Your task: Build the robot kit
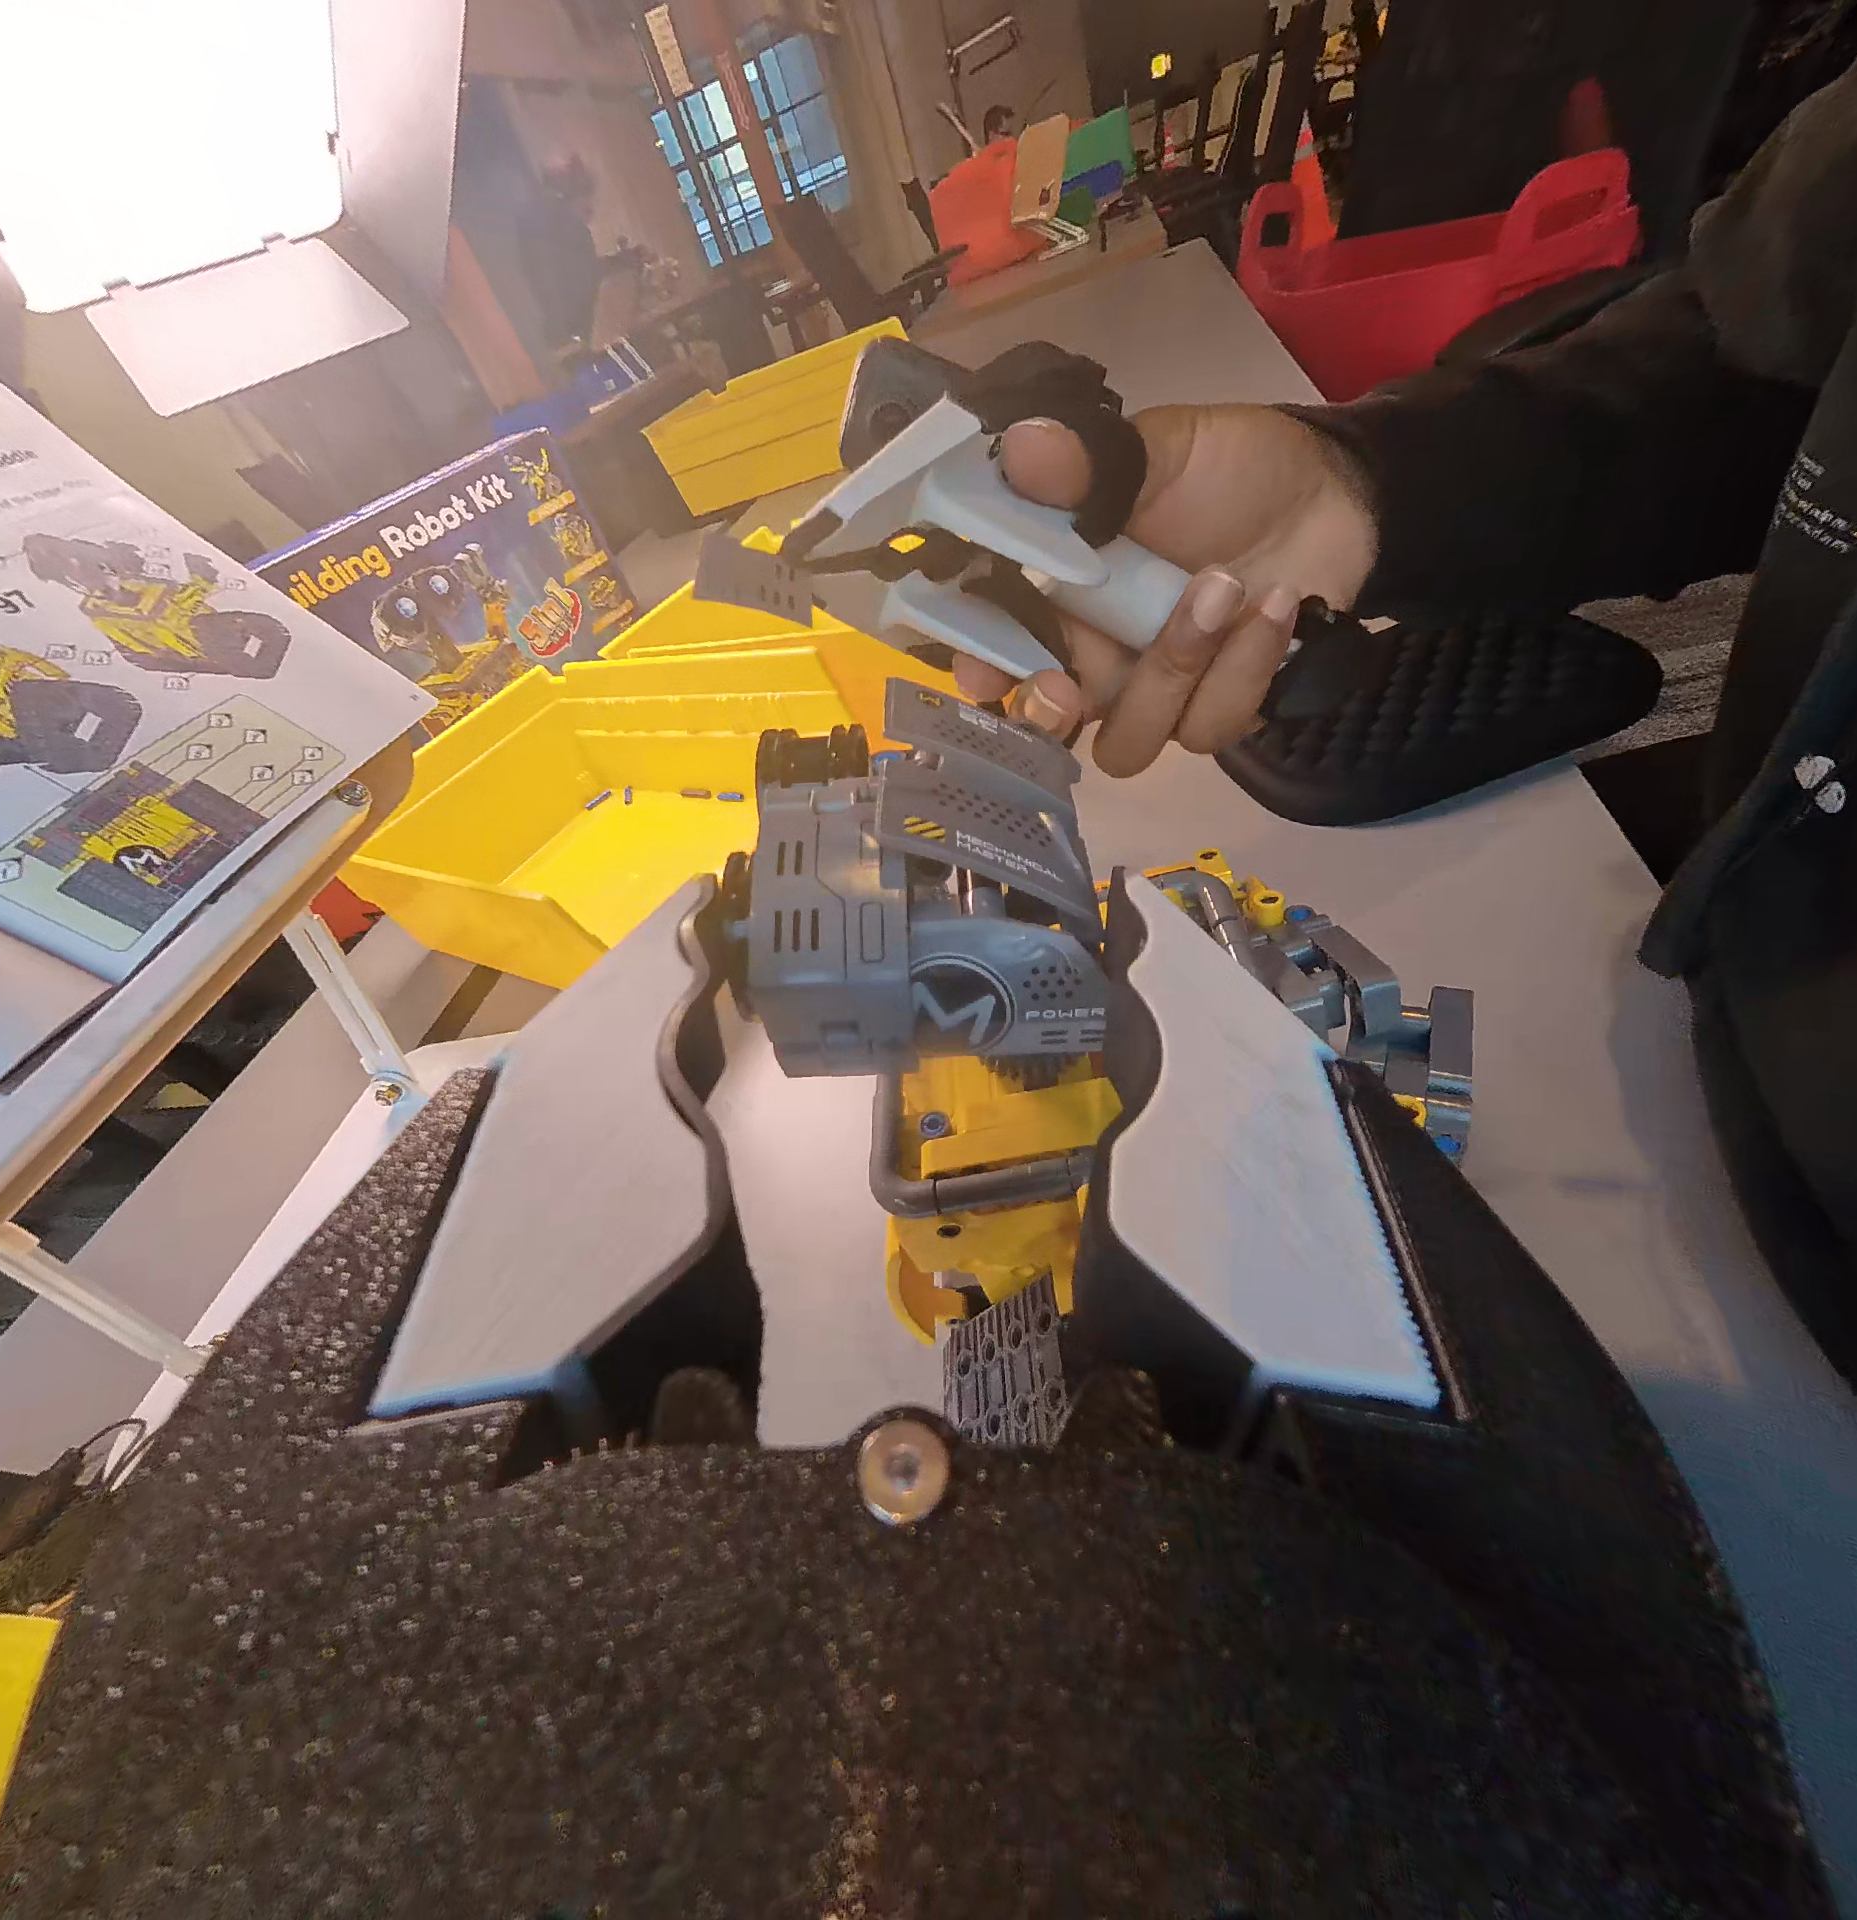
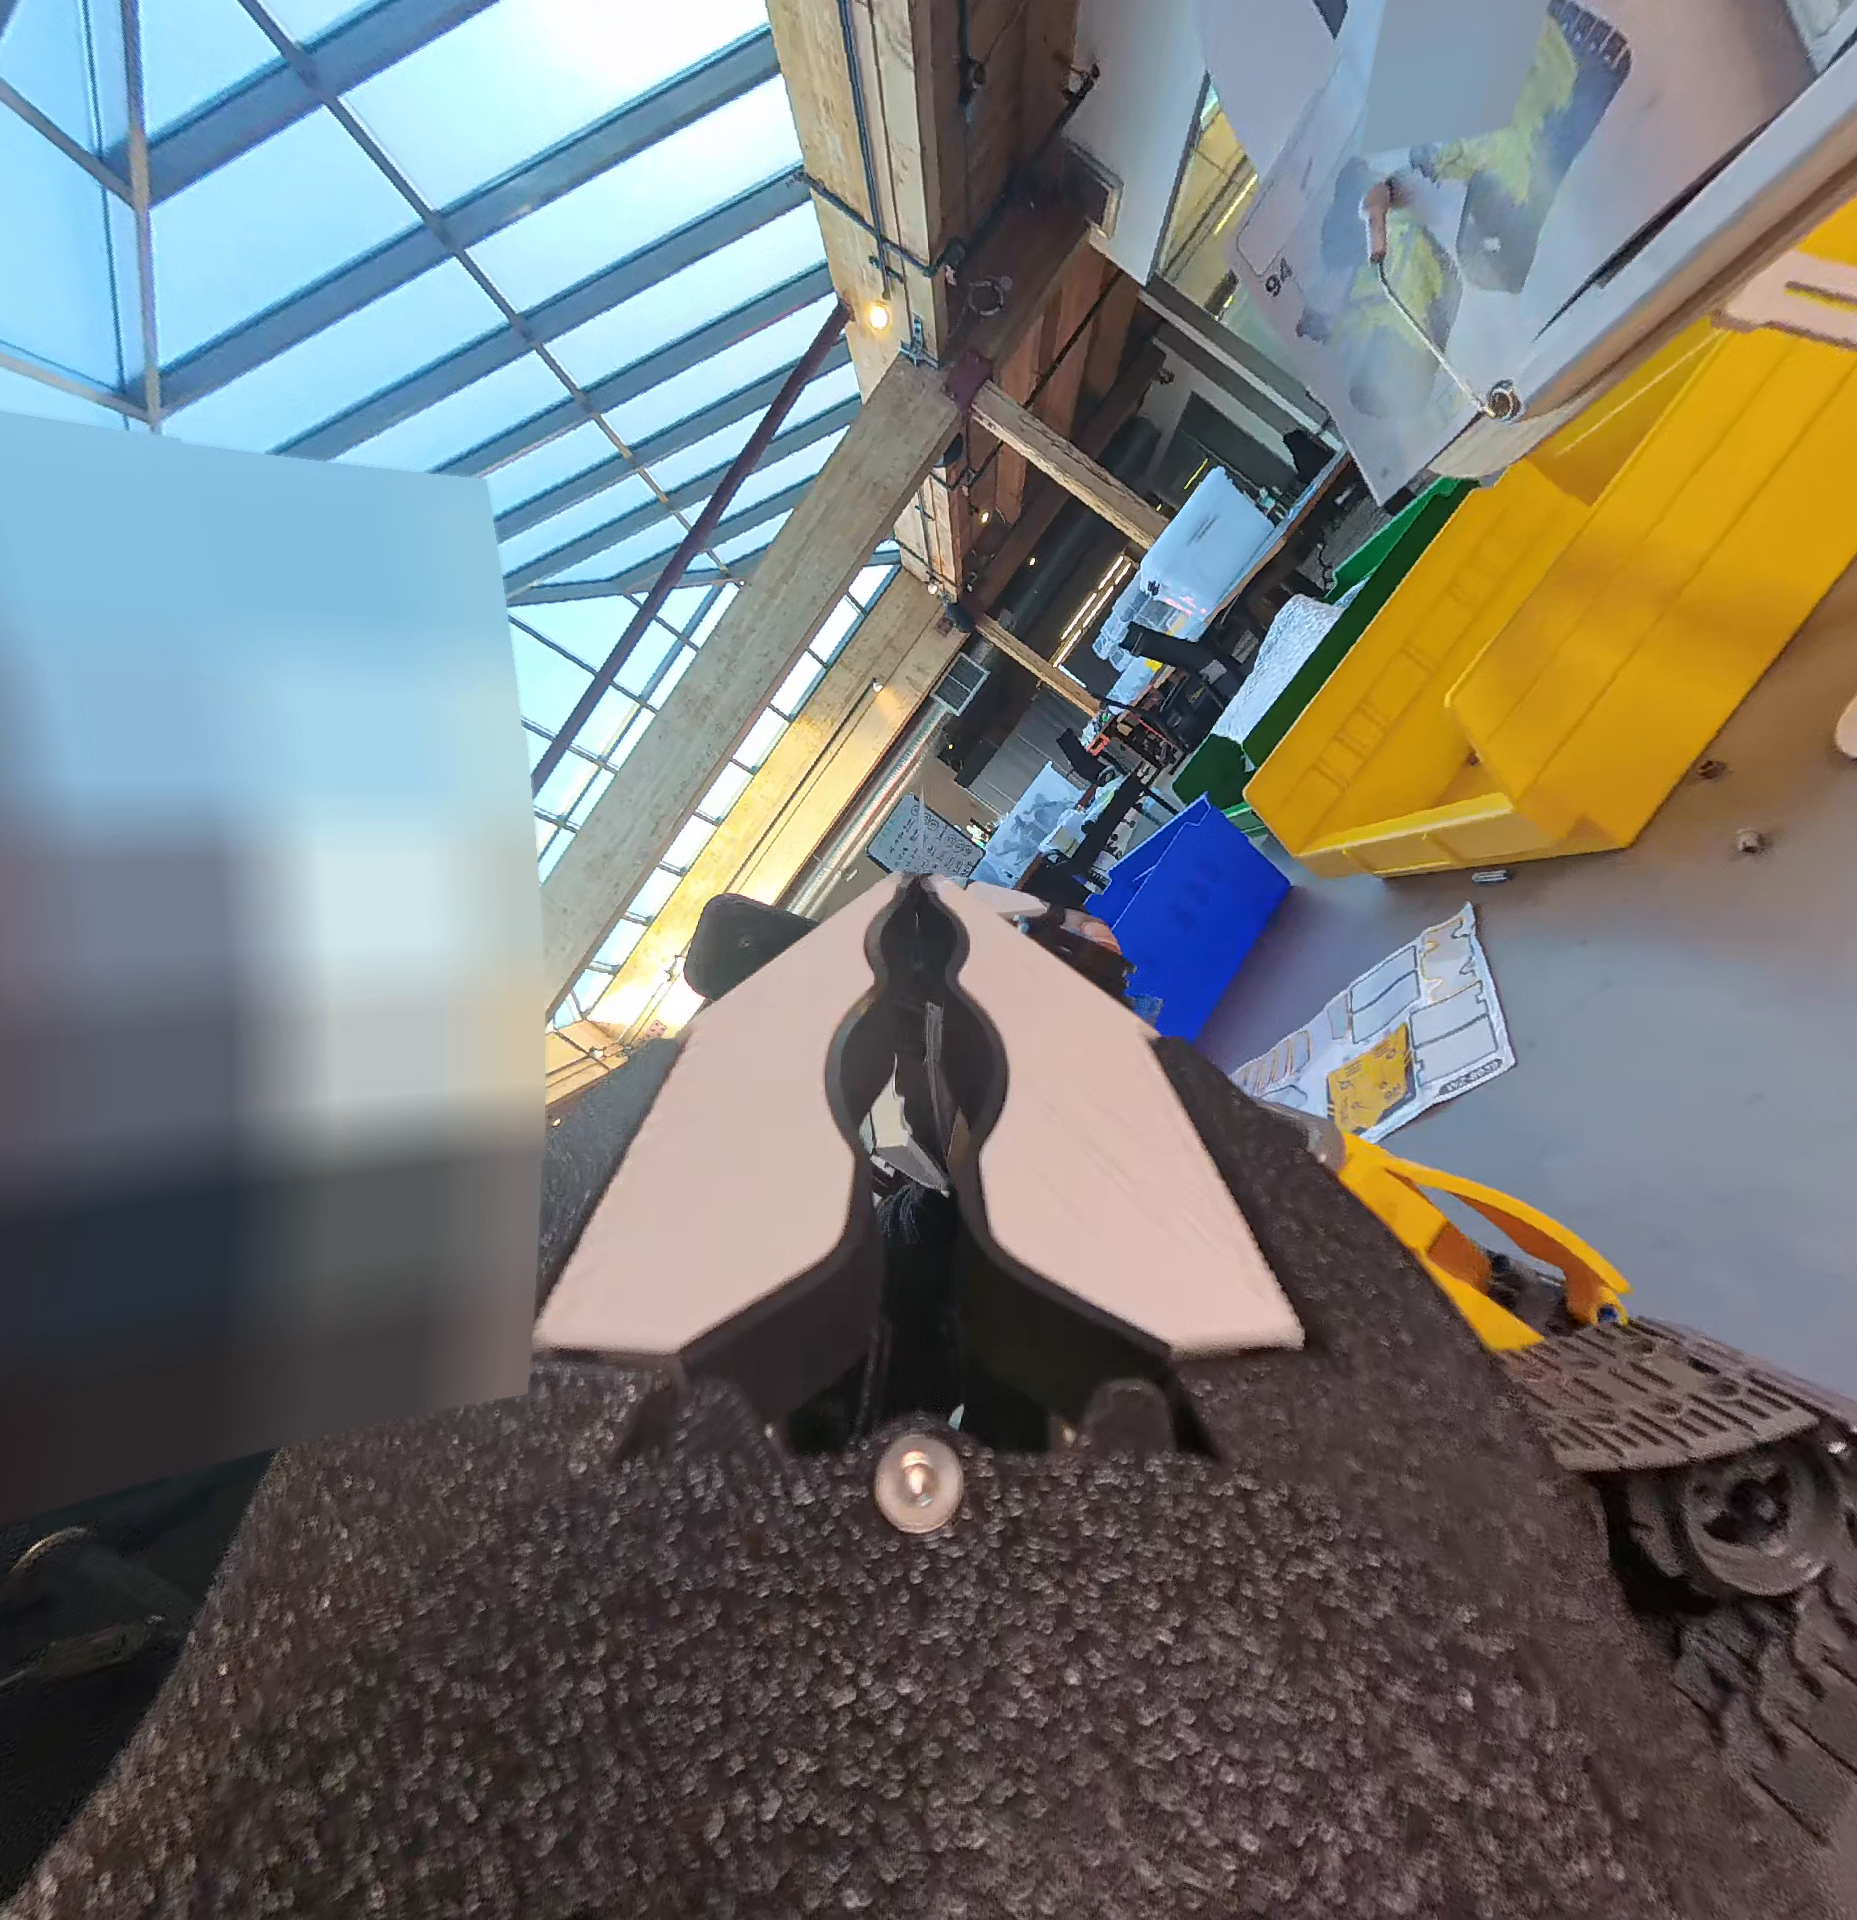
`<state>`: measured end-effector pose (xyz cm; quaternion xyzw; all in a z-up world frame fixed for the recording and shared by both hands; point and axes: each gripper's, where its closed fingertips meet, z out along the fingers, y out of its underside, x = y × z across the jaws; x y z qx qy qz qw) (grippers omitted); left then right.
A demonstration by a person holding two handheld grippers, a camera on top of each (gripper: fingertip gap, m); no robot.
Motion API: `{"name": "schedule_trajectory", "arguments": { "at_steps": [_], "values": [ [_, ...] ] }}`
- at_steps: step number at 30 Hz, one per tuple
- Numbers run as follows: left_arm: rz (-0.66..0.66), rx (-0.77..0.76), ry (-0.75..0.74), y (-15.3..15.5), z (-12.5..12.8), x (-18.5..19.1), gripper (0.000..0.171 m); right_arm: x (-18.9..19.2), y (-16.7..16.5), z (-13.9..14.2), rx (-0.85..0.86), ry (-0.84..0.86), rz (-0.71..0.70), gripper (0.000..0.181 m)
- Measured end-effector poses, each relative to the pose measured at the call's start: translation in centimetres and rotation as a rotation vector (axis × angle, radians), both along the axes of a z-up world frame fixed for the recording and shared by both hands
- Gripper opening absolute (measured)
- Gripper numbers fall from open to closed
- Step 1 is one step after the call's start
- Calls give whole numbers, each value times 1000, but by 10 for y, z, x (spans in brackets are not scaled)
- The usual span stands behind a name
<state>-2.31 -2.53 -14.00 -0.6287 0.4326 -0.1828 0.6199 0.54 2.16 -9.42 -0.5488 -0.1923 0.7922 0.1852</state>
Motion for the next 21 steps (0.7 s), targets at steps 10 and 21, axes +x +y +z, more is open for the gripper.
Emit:
{"name": "schedule_trajectory", "arguments": {
  "at_steps": [10, 21],
  "values": [
    [19, 39, 0, -1, 2, -1, 72, -8, -3, -13, -116, -6, -25, 0],
    [18, 38, -13, -1, 2, -1, 72, -7, 2, -17, -117, -9, -34, 0]
  ]
}}
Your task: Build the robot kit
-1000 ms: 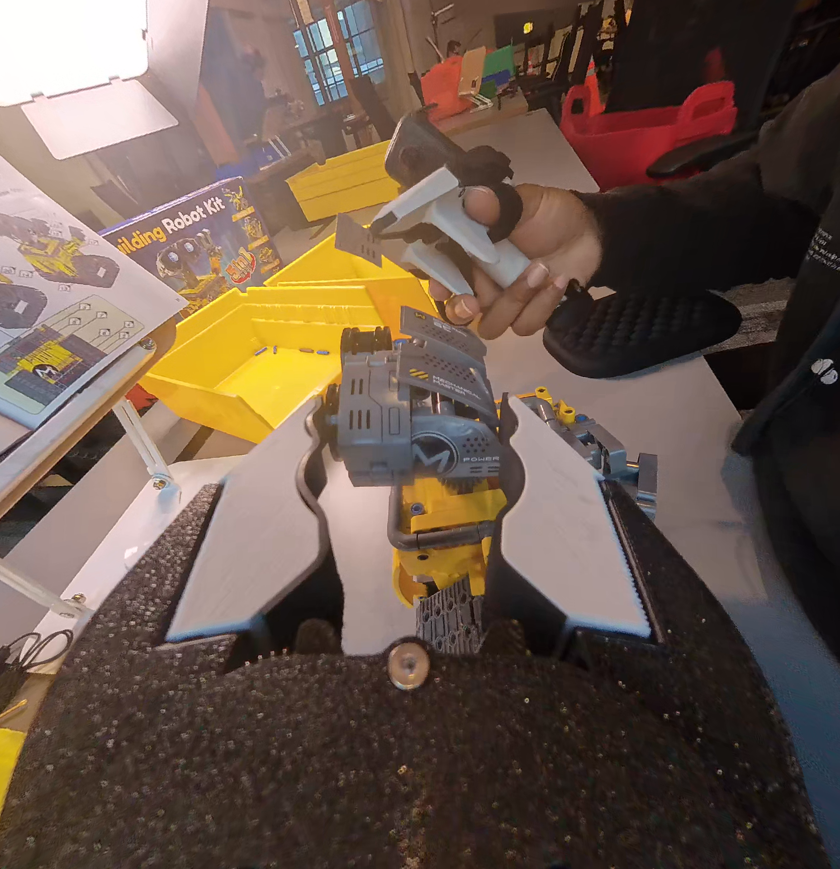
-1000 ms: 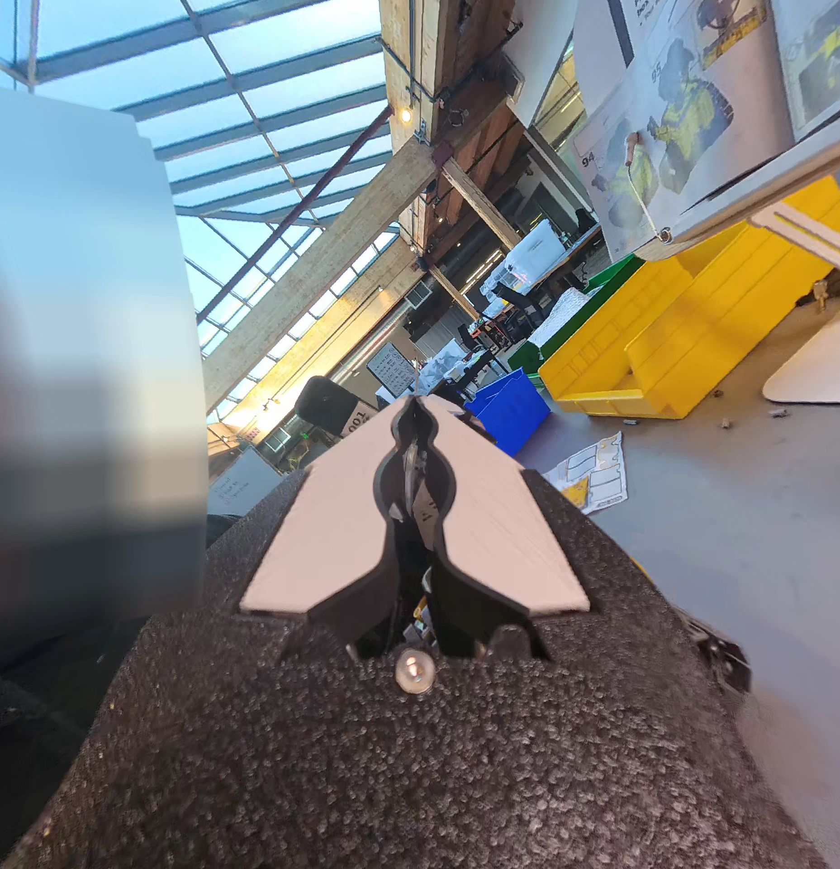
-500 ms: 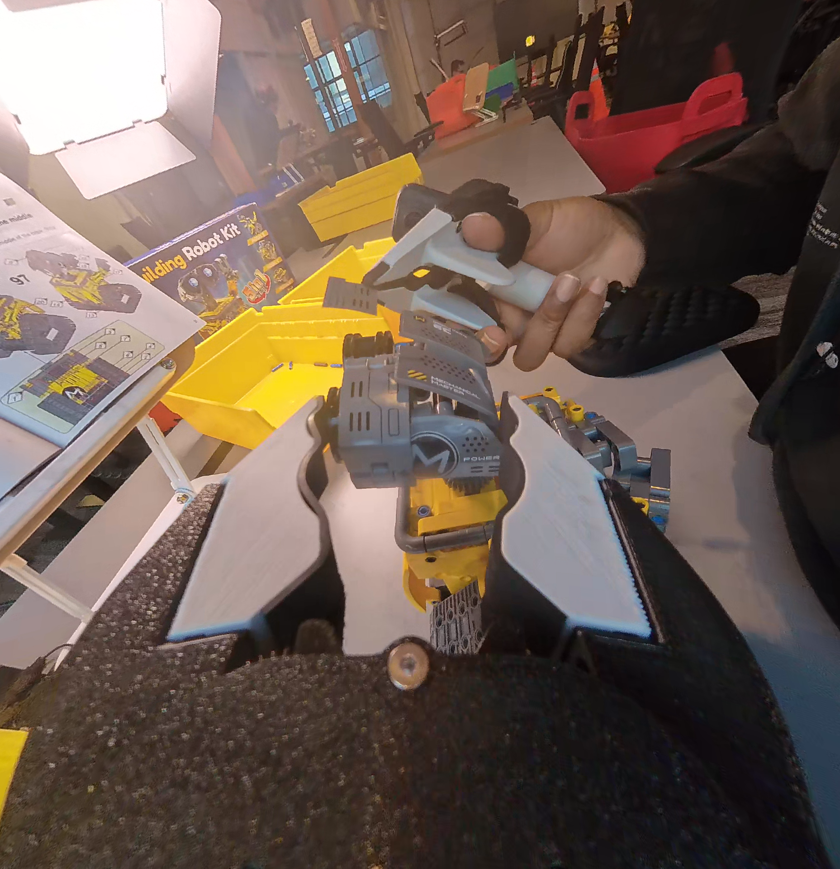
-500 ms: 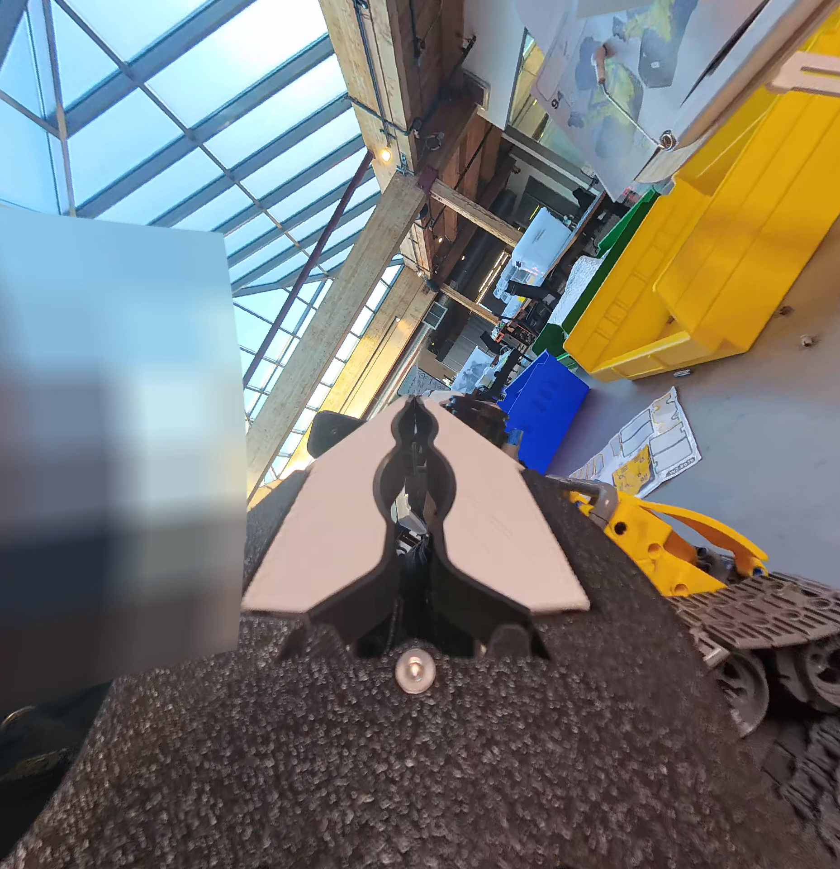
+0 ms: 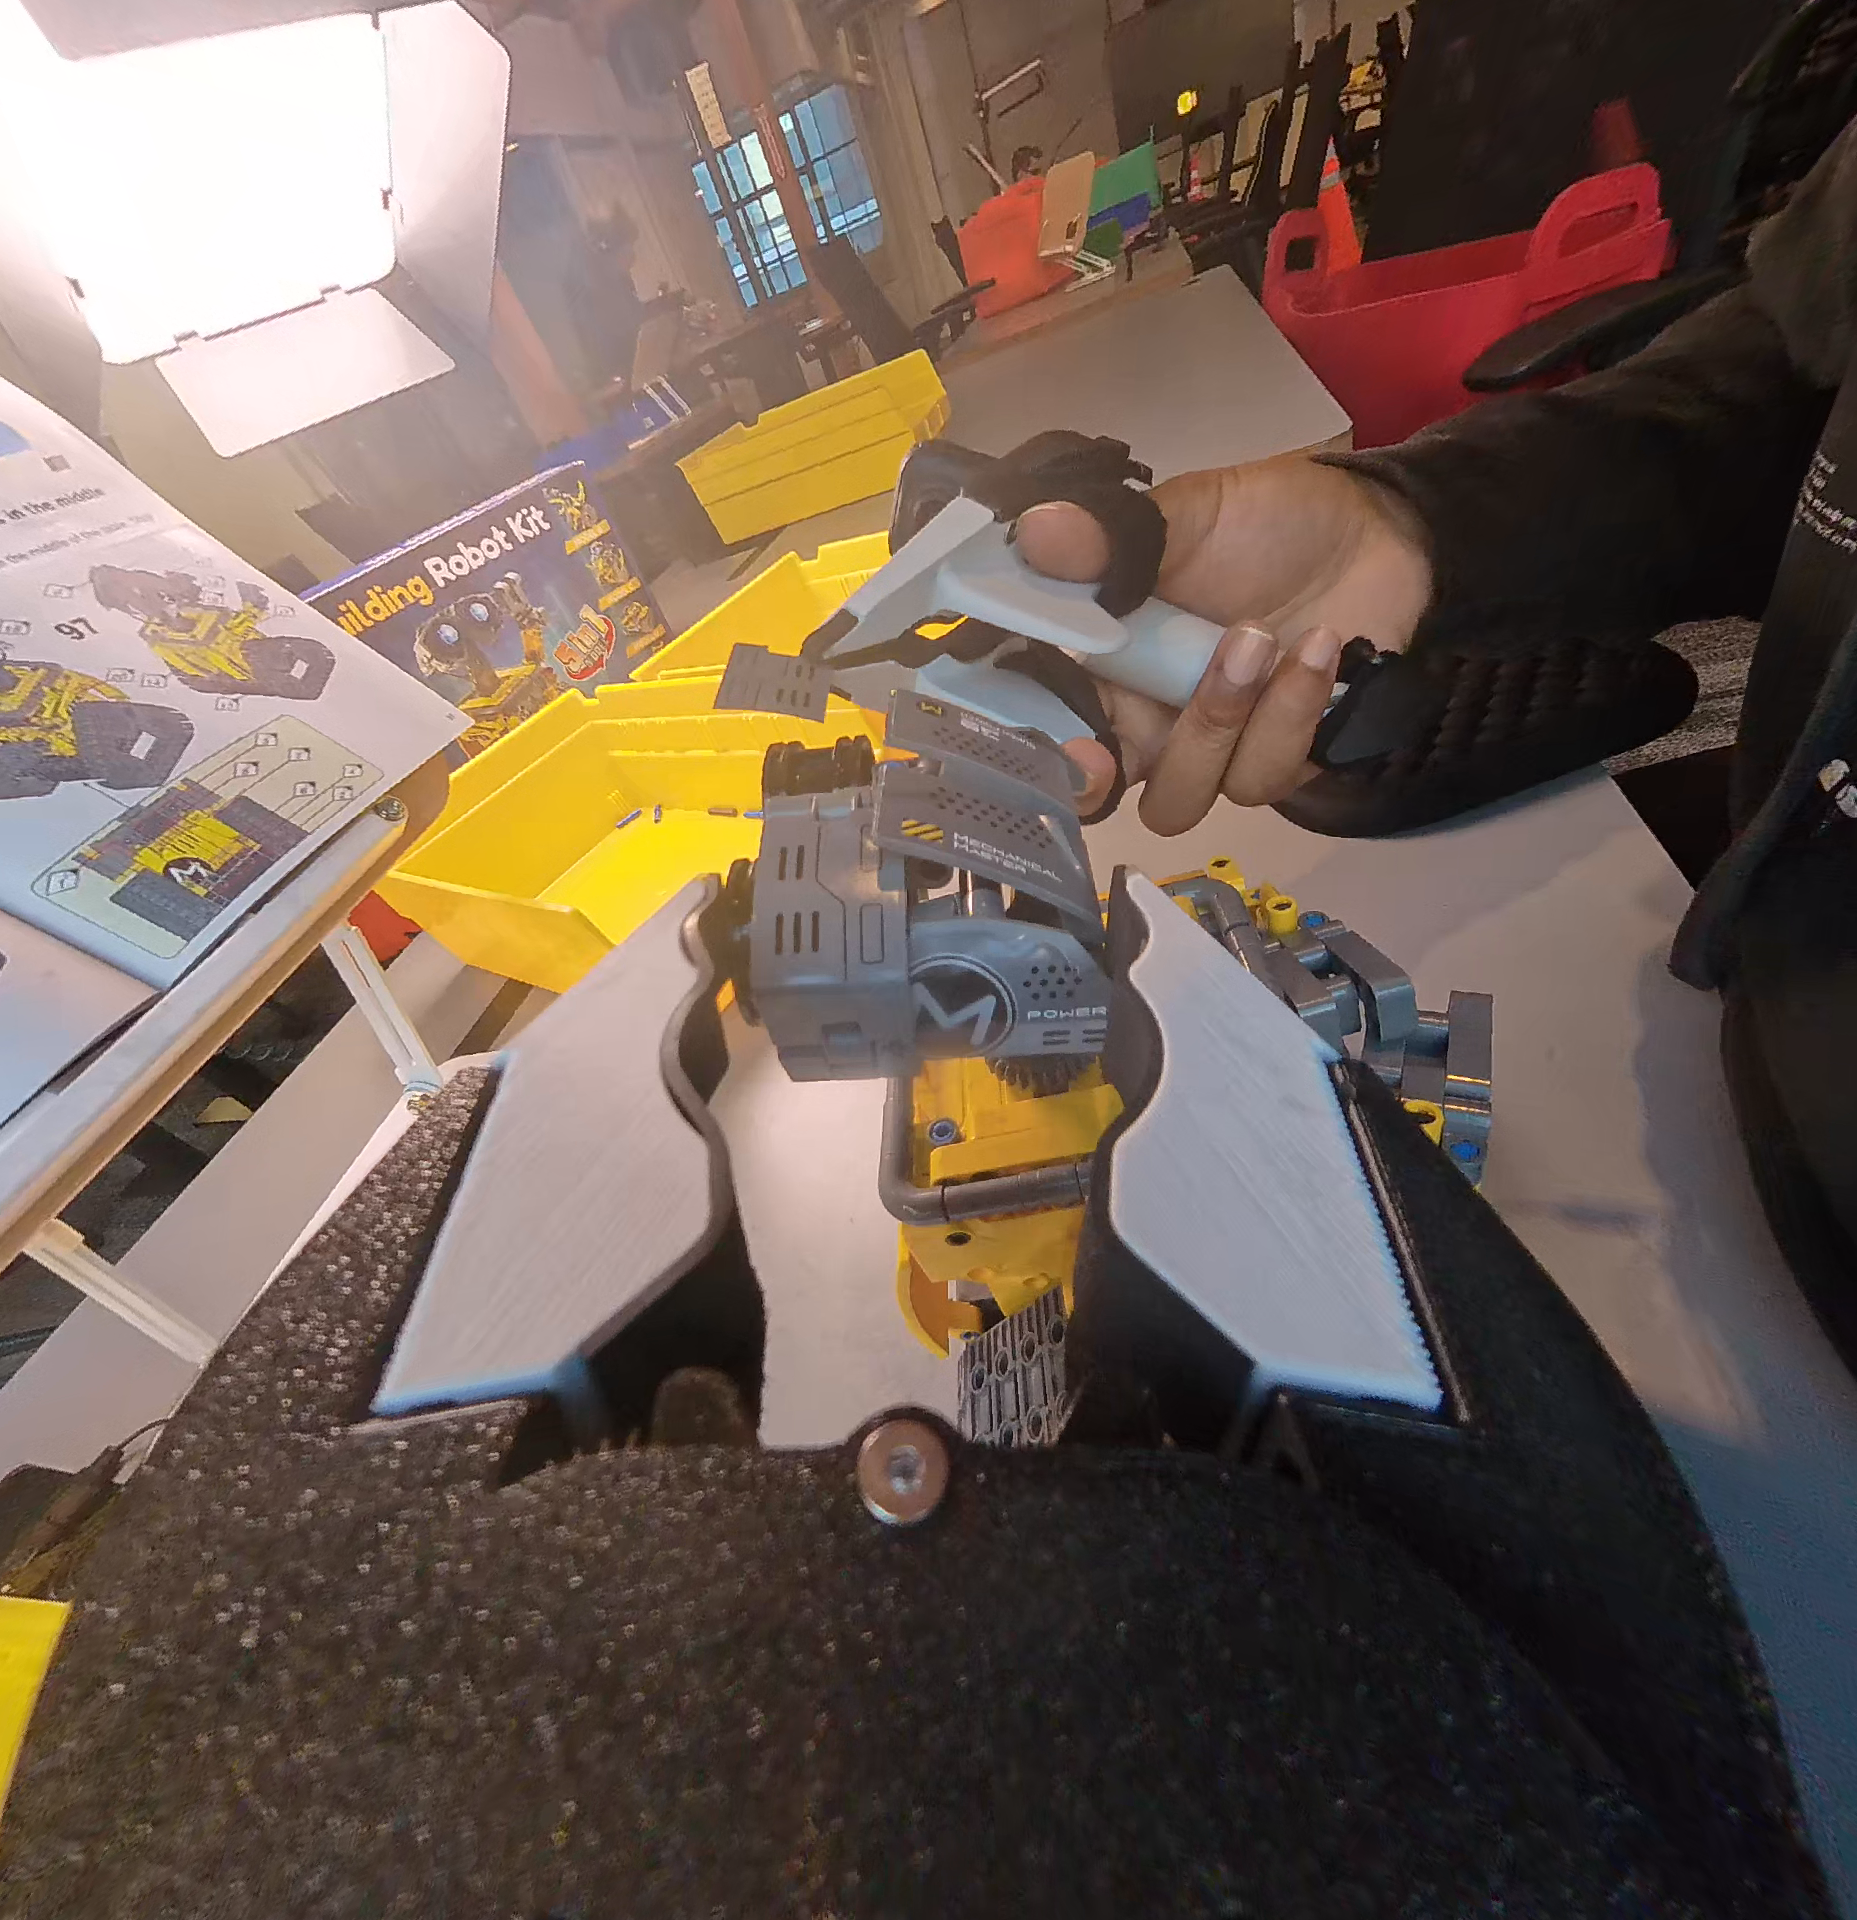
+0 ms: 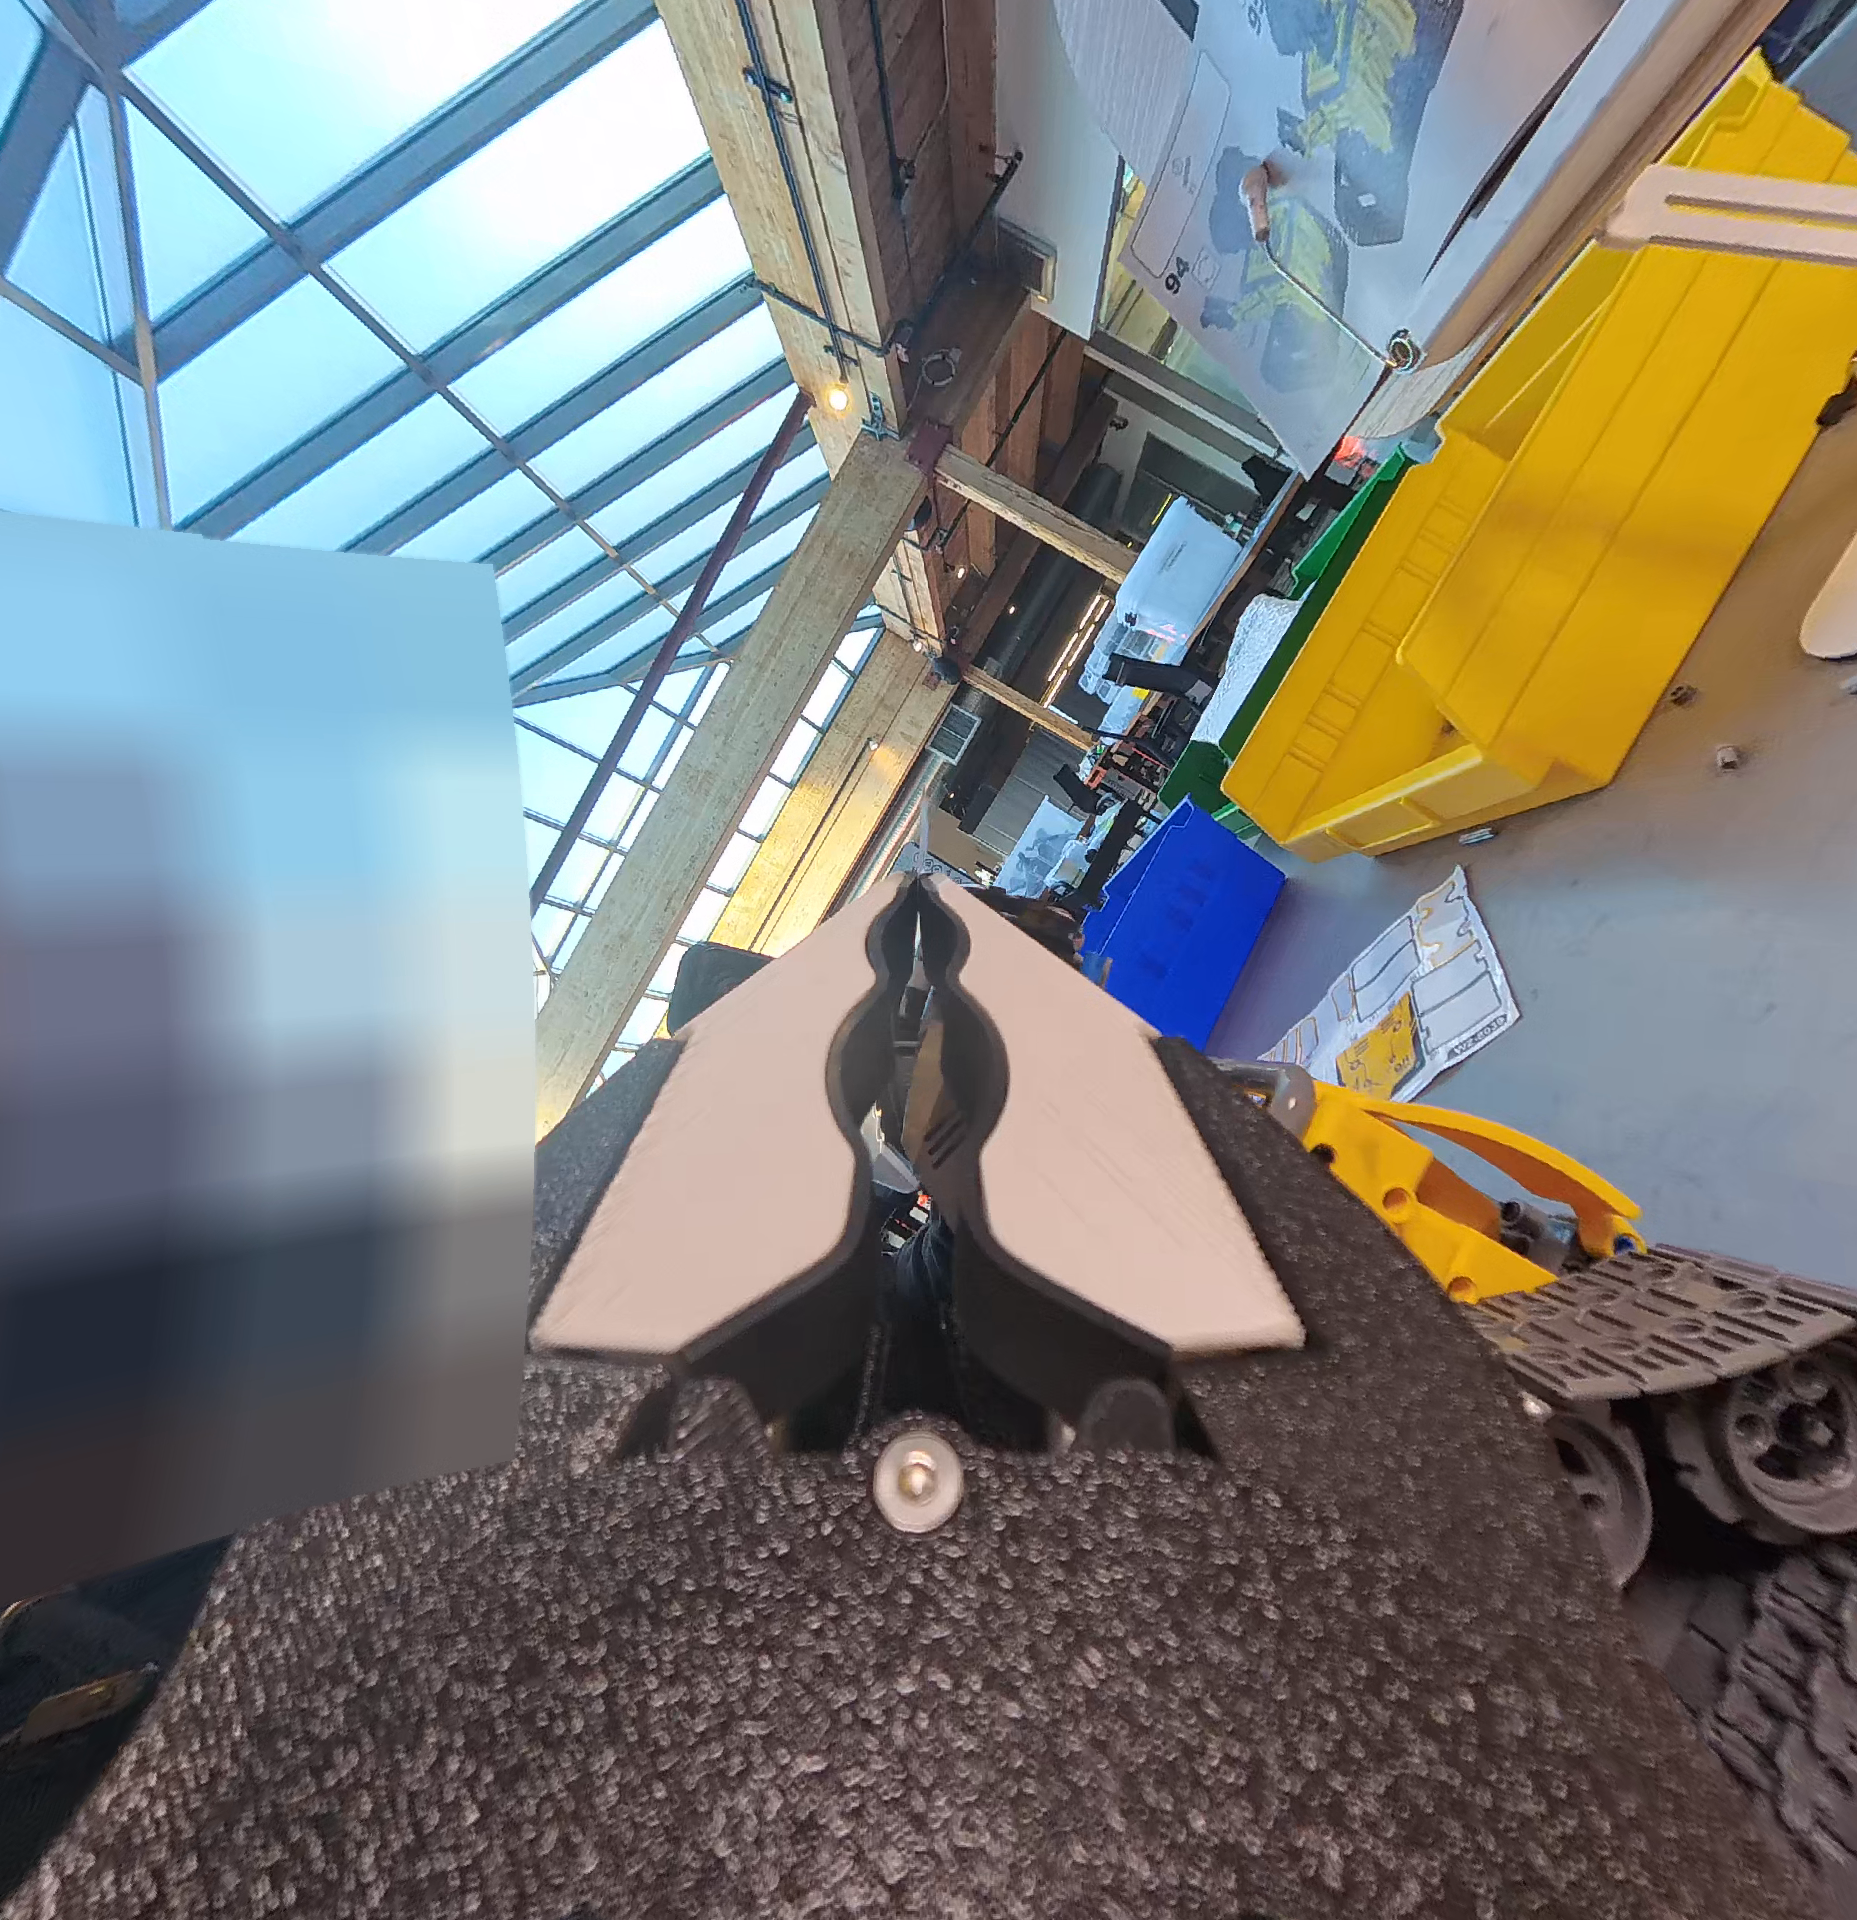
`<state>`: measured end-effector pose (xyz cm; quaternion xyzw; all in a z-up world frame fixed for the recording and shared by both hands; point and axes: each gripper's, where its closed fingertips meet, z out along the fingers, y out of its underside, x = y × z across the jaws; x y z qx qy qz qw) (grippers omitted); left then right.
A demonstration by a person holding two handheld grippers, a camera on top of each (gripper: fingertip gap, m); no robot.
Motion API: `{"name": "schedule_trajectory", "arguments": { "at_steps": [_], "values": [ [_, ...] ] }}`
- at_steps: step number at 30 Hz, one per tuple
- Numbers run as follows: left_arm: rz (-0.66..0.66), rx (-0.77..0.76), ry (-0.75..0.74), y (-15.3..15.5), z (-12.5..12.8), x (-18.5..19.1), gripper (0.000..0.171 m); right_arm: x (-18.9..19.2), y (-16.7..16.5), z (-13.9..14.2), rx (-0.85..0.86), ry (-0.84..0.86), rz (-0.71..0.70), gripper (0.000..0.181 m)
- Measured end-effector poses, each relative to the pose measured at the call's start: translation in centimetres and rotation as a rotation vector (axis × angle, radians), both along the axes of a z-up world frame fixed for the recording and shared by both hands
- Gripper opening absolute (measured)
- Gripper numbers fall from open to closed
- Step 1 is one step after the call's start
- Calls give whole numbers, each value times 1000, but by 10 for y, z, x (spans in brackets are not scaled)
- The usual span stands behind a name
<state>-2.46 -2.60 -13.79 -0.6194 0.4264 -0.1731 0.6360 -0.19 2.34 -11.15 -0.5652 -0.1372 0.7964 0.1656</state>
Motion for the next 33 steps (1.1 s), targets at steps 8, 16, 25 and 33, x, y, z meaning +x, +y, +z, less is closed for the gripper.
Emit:
{"name": "schedule_trajectory", "arguments": {
  "at_steps": [8, 16, 25, 33],
  "values": [
    [-18, -37, -39, 2, -1, -3, 72, 2, 7, -1, 26, -4, -15, 0],
    [-44, -245, -214, 13, -4, -16, 72, 21, 41, -3, 186, -70, -117, 0],
    [-24, -608, -528, 38, -15, -48, 61, 70, 99, -4, 348, -151, -323, 0],
    [69, -529, -611, 53, 18, -91, 59, 91, 116, -24, 351, -174, -361, 0]
  ]
}}
